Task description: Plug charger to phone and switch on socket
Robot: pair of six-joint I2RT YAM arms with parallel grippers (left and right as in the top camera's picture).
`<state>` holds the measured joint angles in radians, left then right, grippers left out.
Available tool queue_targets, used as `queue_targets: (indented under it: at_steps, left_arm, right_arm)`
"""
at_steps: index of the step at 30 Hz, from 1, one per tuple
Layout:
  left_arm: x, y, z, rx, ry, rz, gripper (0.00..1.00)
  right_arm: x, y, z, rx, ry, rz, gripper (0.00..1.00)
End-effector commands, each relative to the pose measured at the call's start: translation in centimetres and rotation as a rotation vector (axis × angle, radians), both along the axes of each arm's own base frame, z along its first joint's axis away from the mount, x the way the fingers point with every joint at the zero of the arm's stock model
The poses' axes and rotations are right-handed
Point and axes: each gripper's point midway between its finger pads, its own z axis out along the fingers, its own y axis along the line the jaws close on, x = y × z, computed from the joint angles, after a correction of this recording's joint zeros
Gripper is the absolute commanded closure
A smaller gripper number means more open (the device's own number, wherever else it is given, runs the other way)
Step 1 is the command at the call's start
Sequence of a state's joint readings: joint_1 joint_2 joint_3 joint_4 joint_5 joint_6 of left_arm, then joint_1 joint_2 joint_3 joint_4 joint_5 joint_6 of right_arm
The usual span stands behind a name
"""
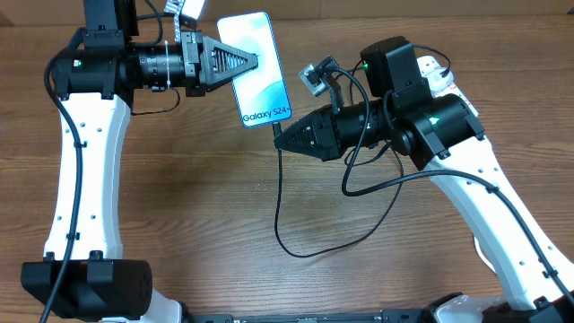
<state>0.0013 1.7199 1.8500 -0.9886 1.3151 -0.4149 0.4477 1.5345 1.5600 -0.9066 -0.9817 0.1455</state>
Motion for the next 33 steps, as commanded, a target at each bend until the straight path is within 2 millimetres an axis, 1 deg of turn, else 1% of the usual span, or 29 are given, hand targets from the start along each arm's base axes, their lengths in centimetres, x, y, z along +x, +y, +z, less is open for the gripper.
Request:
queue_targets:
  at_steps: [1,6,11,15,24,27,30,33]
  left_arm:
    - [-0.7,-0.5,0.7,-0.007,-0.05,-0.029,0.96]
    - [0.1,-0.4,-0.2,0.023,-0.048,-0.009,0.96]
    - [0.6,-0.7,-1.1,0.018,-0.019,-0.021,0.96]
    - [0.4,-1.0,-1.1,-0.008,-0.035,-0.053,0.96]
    - [0.3,-0.9,-1.2,-0.006,-0.041,-0.058,0.96]
    - [0.2,-0.9,-1.4,0.001,-0.026,-0.054,0.96]
    - [0.2,-0.9,-1.5,0.007,-0.035,-0.053,0.96]
    - [0.3,-0.9,-1.5,0.009,-0.041,-0.052,0.96]
  right_arm:
    - [-0.5,0.1,1.1,0.007,-0.022,0.001,0.96]
    - [-1.7,1.1,0.7,-0.01,-0.014,0.035,0.96]
    - [-1.9,1.7,-0.3,-0.071,-0.035,0.017,0.96]
    - [-1.4,1.2,-0.8,-0.103,-0.031,-0.014,0.96]
    - [0.1,-0.7,-1.2,-0.118,-0.002,-0.078,0.96]
    - [0.0,-0.6,-1.0,-0.109,-0.002,-0.071,0.96]
    - [-0.6,-0.3,-0.5,-0.072,0.012,-0.035,0.96]
    - [-0.8,-0.2,-0.4,-0.066,0.02,-0.027,0.96]
